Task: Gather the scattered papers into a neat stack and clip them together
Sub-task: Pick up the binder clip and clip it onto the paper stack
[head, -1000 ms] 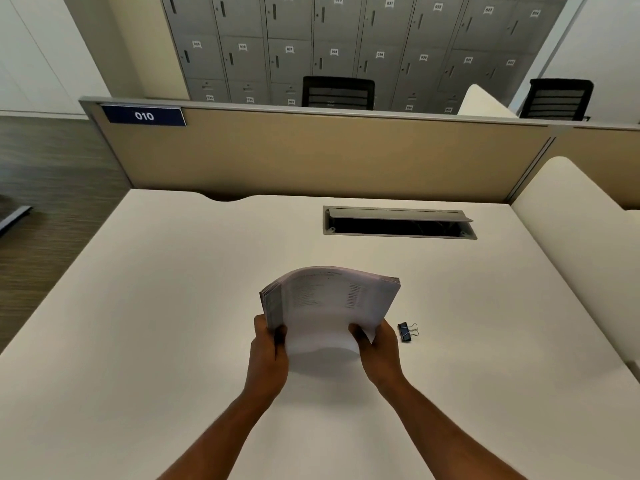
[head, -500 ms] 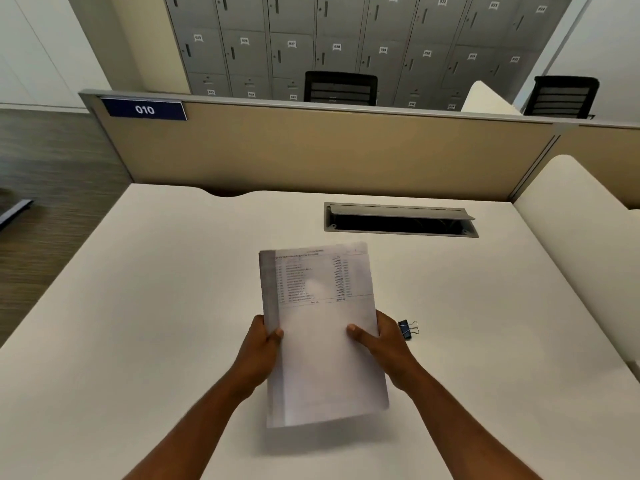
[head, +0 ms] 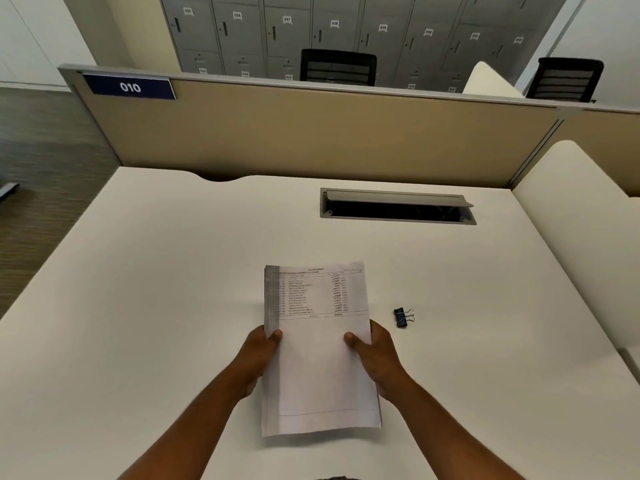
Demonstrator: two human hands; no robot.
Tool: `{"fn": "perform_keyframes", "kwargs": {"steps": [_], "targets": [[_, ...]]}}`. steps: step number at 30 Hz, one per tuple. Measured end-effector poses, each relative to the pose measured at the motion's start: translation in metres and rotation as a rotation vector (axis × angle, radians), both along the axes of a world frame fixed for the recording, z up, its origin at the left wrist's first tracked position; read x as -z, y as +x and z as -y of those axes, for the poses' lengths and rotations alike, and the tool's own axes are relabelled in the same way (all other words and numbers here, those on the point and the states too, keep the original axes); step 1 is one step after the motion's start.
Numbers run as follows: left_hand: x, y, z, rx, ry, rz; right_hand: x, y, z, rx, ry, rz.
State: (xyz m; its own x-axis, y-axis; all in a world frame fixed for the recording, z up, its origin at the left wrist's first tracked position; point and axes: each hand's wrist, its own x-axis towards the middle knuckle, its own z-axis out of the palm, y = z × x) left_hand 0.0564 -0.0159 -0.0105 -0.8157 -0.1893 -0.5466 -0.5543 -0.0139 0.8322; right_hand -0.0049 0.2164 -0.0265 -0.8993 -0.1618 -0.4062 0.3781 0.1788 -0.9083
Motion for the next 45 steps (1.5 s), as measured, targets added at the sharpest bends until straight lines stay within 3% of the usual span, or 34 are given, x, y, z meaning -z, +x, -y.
{"fn": "perform_keyframes", "kwargs": {"steps": [3, 11, 22, 37, 45], "targets": [[-0.003, -0.002, -0.005, -0.026, -0.059, -0.079, -0.007, 0.0, -0.002, 0.036, -0.023, -0.035], [-0.041, -0.017, -0.018, -0.18, -0.28, -0.594, -0.051, -0.014, 0.012, 0.199, -0.025, -0.411], [-0.06, -0.025, -0.014, -0.208, -0.423, -0.793, -0.061, -0.025, 0.019, 0.13, -0.044, -0.513], [-0.058, -0.043, -0.004, -0.182, -0.394, -0.776, -0.042, -0.032, 0.026, 0.171, -0.012, -0.464], [-0.033, -0.04, -0.003, -0.167, -0.387, -0.64, -0.041, -0.037, 0.028, 0.172, -0.007, -0.435]]}}
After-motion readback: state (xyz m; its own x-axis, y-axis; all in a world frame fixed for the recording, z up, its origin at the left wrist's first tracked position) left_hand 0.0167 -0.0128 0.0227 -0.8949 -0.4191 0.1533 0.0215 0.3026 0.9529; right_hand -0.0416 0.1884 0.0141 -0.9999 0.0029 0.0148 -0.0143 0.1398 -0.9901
